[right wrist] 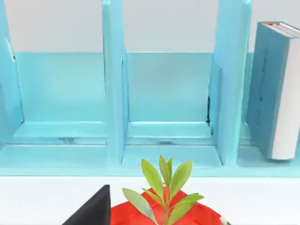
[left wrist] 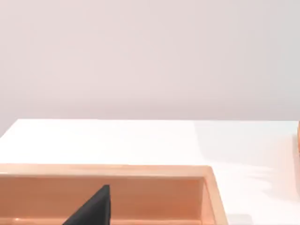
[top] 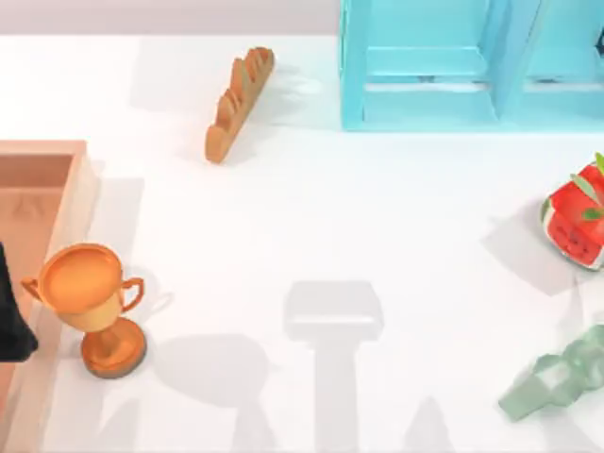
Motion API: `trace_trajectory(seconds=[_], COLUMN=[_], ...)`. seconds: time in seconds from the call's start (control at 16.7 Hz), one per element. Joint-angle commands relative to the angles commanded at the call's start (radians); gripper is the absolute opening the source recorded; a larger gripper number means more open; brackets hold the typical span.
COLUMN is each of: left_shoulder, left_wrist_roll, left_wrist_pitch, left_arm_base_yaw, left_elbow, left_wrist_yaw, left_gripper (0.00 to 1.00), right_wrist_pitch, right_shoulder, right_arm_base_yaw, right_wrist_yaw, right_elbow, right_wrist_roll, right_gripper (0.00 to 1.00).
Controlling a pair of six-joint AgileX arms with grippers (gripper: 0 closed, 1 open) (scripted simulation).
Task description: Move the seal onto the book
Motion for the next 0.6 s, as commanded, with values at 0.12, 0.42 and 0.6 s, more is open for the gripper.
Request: trace_trajectory(seconds=[0.12, 0.42, 0.6], left_shoulder=[0.000, 0.000, 0.000], left_wrist_roll=[0.000, 0.000, 0.000], left_wrist_pitch=[0.000, 0.000, 0.000], left_arm_base_yaw=[0.000, 0.000, 0.000], left_elbow=[0.000, 0.000, 0.000], left_wrist_yaw=[0.000, 0.000, 0.000], left_gripper=[1.00, 1.00, 1.00], right_wrist_pitch=[0.000, 0.139, 0.302], right_shoulder=[0.000, 0.156, 0.376], right_arm_base_yaw=[0.000, -0.043, -0.090], right_wrist_yaw=[0.000, -0.029, -0.071], right_elbow=[0.000, 0.092, 0.196], right_wrist_roll=[0.000, 0.000, -0.001], right_gripper=[1.00, 1.00, 1.00])
